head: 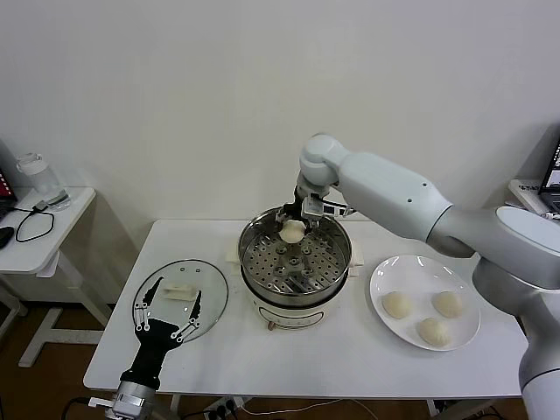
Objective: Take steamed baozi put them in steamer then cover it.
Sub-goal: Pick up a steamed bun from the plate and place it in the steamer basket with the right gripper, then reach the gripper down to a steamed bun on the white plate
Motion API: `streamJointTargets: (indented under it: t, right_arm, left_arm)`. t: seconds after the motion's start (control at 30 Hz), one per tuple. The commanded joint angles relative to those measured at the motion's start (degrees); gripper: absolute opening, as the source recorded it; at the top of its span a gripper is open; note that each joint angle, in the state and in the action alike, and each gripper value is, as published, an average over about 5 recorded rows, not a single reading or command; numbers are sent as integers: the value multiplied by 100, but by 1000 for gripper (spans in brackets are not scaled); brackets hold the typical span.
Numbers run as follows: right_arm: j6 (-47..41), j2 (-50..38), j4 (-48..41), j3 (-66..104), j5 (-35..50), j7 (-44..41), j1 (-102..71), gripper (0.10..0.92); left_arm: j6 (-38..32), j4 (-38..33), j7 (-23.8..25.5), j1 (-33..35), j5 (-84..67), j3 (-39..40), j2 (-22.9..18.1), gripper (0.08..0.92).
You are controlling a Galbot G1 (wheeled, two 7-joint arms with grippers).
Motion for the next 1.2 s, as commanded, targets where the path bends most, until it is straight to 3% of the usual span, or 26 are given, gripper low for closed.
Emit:
streamJointTargets:
  t: [0.03, 0.2, 0.33, 0.6, 0.73, 0.83, 1.0, 1.2]
  right_arm:
    - [78, 189, -265, 77, -280, 36, -247, 723]
    - [28, 188, -232, 116, -260, 77, -241, 777]
    - [-287, -61, 102, -6, 319, -123, -56, 819]
    - [-2249, -1647, 1298, -387, 3195, -633, 949, 823]
    - [-3624, -2532, 1458, -796, 4637, -473, 1563, 823]
    - [-4293, -3069, 1412, -1202, 5213, -475, 1880, 823]
    - [-5045, -3748, 1453, -1964, 5622, -554, 1932, 823]
    - [-5317, -4025, 1450, -2337, 5546, -520, 1286, 823]
  left_arm:
    - [-17, 16, 0, 6, 1, -14, -2, 823]
    - [-10, 18, -11, -7, -4, -38, -2, 823]
    - [-1, 10, -26, -16, -8, -43, -3, 823]
    - [64, -40, -50, -12, -2, -9, 22, 823]
    - [177, -96, -94, 2, 22, 39, 51, 823]
    - [199, -121, -103, 8, 32, 81, 75, 823]
    - [167, -104, -93, -12, 35, 154, 104, 823]
    - [128, -119, -87, 5, 40, 185, 105, 823]
